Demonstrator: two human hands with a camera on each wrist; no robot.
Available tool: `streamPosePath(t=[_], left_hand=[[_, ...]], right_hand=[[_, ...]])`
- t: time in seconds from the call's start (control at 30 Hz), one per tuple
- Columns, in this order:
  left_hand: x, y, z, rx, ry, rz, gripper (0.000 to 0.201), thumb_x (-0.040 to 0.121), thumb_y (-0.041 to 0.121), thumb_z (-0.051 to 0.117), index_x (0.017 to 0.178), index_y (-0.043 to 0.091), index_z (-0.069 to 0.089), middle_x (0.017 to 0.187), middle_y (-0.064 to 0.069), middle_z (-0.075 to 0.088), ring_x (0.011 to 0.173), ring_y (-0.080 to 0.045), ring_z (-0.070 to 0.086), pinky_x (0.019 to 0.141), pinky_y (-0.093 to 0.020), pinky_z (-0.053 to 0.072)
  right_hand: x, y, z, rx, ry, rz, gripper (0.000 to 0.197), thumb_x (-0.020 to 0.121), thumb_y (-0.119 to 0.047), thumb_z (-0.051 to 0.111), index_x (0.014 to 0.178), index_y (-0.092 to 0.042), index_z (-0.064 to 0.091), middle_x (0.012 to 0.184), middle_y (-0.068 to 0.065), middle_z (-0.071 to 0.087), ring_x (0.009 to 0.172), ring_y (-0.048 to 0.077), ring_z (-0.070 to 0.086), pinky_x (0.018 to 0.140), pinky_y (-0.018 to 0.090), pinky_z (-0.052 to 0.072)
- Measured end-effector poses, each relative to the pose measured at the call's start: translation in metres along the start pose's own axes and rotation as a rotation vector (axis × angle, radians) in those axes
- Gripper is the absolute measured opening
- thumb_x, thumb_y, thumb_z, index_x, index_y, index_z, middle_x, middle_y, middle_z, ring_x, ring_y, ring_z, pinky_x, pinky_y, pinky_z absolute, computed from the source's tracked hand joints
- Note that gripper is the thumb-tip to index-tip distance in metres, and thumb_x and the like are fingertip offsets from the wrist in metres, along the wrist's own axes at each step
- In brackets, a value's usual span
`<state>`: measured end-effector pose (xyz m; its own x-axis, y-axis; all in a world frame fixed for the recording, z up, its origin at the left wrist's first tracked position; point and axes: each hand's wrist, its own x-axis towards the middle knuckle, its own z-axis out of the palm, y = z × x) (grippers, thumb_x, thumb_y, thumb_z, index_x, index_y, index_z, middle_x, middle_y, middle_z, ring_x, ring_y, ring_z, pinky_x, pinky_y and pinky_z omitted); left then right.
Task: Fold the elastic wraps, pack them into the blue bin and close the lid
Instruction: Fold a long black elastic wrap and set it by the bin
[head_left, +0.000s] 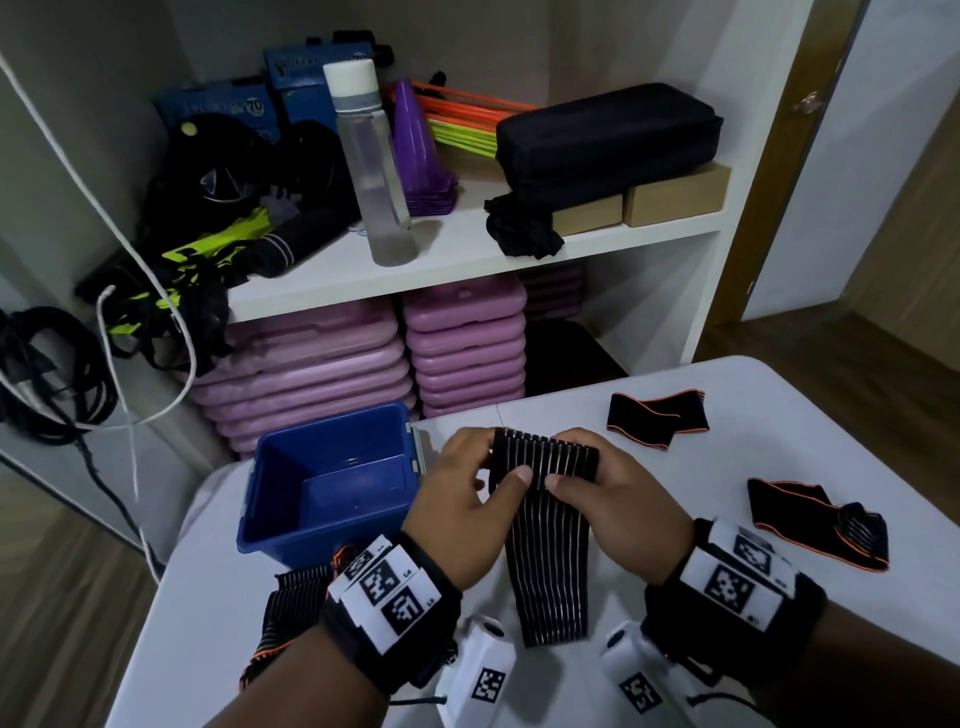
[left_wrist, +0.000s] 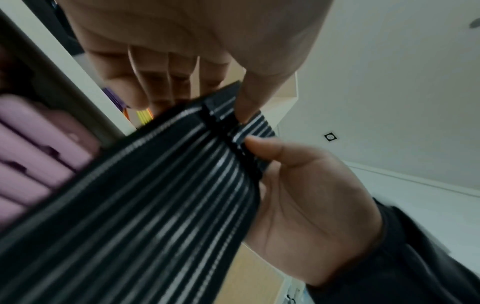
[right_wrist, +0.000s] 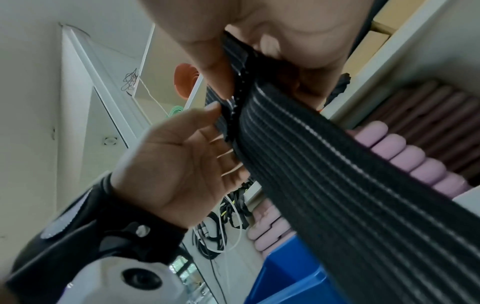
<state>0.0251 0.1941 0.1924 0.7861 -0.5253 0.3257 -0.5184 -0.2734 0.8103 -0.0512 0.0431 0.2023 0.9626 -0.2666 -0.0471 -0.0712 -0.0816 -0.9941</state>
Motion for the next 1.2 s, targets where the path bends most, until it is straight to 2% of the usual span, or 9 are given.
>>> streamPosePath(t=[0.1,0.2,0.33,0.5,0.7,0.83,0.97,1.1,1.2], left_hand=[[0.001,0.013,0.021,-0.146,-0.017,-0.045,0.012,0.091,0.024,0.052,0.100,0.028,0.057,0.087,0.012,0.064,0.080,-0.005,0.062,0.070,-0.023,0.051],[0.005,0.027,0.048,-0.240,0.059,-0.065,0.014,0.090,0.022,0.046,0.100,0.026,0.054,0.084,0.007,0.063,0.075,-0.010,0.062,0.069,-0.030,0.052],[0.015,0.042,0.082,-0.236,0.177,-0.081,0.015,0.090,0.022,0.044,0.103,0.023,0.051,0.082,0.010,0.062,0.073,-0.008,0.060,0.068,-0.024,0.049],[0.027,0.049,0.108,-0.079,0.172,-0.083,0.022,0.092,0.031,0.044,0.112,0.021,0.047,0.085,0.017,0.061,0.071,-0.006,0.061,0.069,-0.037,0.052],[0.036,0.058,0.133,0.180,0.142,-0.013,0.016,0.098,0.032,0.045,0.110,0.023,0.042,0.080,0.017,0.058,0.076,-0.004,0.060,0.064,-0.027,0.046],[0.039,0.064,0.149,0.238,0.149,0.001,0.019,0.097,0.038,0.043,0.110,0.026,0.039,0.077,0.011,0.061,0.067,-0.007,0.061,0.061,-0.030,0.046],[0.037,0.068,0.161,0.051,0.169,-0.088,0.027,0.089,0.026,0.049,0.115,0.023,0.042,0.087,0.008,0.064,0.080,-0.005,0.063,0.070,-0.028,0.050],[0.029,0.060,0.168,-0.209,0.150,-0.209,0.048,0.082,0.017,0.064,0.126,0.023,0.044,0.104,0.009,0.067,0.096,-0.011,0.067,0.082,-0.033,0.056],[0.020,0.044,0.173,-0.301,0.107,-0.333,0.044,0.079,0.019,0.070,0.118,0.026,0.052,0.105,0.004,0.070,0.098,-0.014,0.068,0.084,-0.038,0.056]], right_hand=[[0.003,-0.002,-0.007,0.102,0.046,0.053,0.018,0.092,0.001,0.053,0.094,-0.017,0.055,0.069,0.001,0.061,0.064,0.013,0.062,0.058,0.026,0.049],[0.010,-0.002,-0.019,0.179,0.101,0.068,0.022,0.090,0.002,0.051,0.094,-0.020,0.051,0.070,0.004,0.057,0.066,0.016,0.058,0.062,0.031,0.047],[0.017,-0.005,-0.044,0.218,0.138,0.043,0.022,0.090,-0.001,0.051,0.092,-0.023,0.050,0.071,0.004,0.054,0.070,0.018,0.055,0.068,0.035,0.044],[0.025,-0.004,-0.086,0.138,-0.002,0.065,0.021,0.088,-0.006,0.052,0.094,-0.026,0.050,0.076,0.005,0.057,0.074,0.019,0.057,0.072,0.037,0.047],[0.029,0.004,-0.135,0.046,-0.151,0.050,0.010,0.093,-0.012,0.055,0.098,-0.019,0.050,0.076,-0.003,0.057,0.072,0.004,0.057,0.068,0.022,0.047],[0.030,0.014,-0.153,0.157,-0.217,0.080,0.008,0.094,-0.014,0.057,0.099,-0.020,0.057,0.083,-0.004,0.068,0.086,0.010,0.066,0.083,0.028,0.051],[0.034,0.024,-0.157,0.196,-0.215,0.075,0.018,0.093,-0.018,0.058,0.111,-0.019,0.062,0.105,0.005,0.073,0.105,0.022,0.067,0.102,0.048,0.047],[0.038,0.021,-0.157,0.263,-0.221,0.013,0.022,0.099,-0.013,0.052,0.119,-0.011,0.060,0.111,0.010,0.071,0.107,0.024,0.067,0.096,0.042,0.052],[0.046,0.013,-0.154,0.402,-0.166,0.023,0.023,0.099,-0.009,0.050,0.120,-0.002,0.057,0.107,0.016,0.069,0.100,0.028,0.066,0.094,0.047,0.052]])
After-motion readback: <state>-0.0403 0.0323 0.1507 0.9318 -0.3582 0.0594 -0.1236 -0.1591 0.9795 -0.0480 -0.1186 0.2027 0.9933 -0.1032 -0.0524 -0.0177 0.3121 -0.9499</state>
